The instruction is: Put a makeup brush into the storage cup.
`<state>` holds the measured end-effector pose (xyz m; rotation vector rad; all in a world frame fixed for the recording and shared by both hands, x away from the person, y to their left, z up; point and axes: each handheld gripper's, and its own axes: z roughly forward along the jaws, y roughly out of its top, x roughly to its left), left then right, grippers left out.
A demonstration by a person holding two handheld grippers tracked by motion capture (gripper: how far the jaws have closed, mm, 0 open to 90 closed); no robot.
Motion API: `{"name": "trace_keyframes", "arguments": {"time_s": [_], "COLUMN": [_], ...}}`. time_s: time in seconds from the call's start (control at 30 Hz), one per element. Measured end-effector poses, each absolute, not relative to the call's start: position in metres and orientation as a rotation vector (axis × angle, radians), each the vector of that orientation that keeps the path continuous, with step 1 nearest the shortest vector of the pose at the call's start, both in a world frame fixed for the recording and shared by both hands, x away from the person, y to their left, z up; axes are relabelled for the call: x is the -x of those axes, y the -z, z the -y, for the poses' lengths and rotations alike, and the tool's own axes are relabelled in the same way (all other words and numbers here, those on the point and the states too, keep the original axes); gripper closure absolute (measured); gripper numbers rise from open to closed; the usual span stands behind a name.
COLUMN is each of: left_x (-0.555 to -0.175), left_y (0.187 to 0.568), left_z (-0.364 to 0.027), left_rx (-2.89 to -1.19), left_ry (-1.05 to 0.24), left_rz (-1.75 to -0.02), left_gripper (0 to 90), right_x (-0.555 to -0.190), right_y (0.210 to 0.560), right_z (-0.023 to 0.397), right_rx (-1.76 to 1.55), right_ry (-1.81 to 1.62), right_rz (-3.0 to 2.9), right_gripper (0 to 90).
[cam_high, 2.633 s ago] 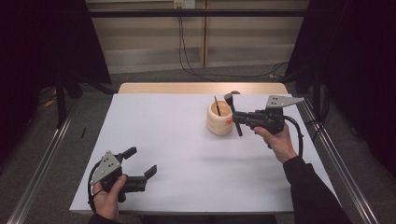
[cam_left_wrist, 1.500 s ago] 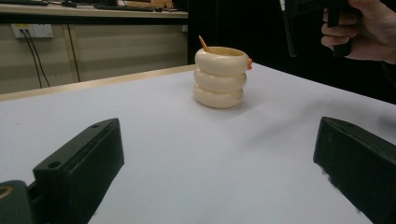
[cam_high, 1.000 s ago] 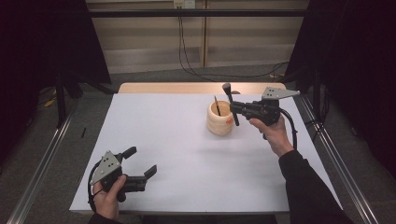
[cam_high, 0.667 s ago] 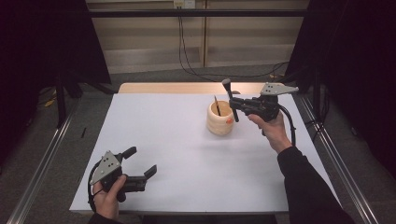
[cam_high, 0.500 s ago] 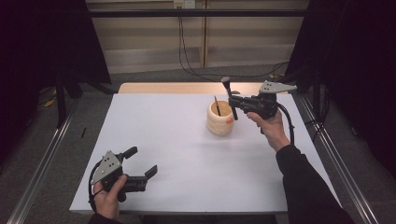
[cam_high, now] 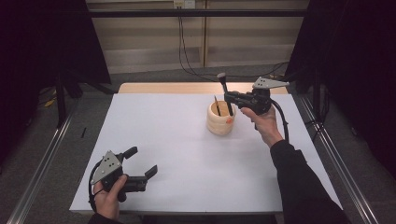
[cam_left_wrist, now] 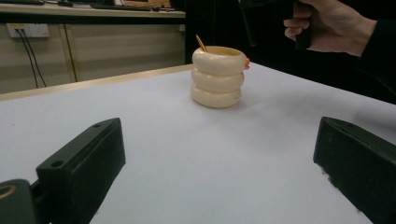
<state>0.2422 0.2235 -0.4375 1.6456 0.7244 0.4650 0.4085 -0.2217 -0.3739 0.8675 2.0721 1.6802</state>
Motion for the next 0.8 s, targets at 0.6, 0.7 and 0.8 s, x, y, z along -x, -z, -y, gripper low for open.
{"name": "trace_keyframes", "arguments": {"time_s": [0.6, 0.7, 0.8], "left_x": [-0.242, -0.242, -0.242], "left_y": [0.438, 0.438, 0.438], "left_z": [-0.224, -0.224, -0.224], "left_rx": [-1.647, -1.646, -1.646], "left_ry": [-0.462, -0.463, -0.463], "left_rz": [-0.724, -0.722, -0.723], "left_gripper": [2.1, 2.2, 2.1], "right_x": [-0.423, -0.425, -0.428], "right_y": [0.375, 0.378, 0.380], "right_z": [0.218, 0.216, 0.214], "right_rx": [-0.898, -0.898, -0.903], "right_ry": [-1.655, -1.657, -1.651], "right_rz": [-2.052, -2.057, -2.057], "right_gripper": [79.9, 79.9, 79.9]}}
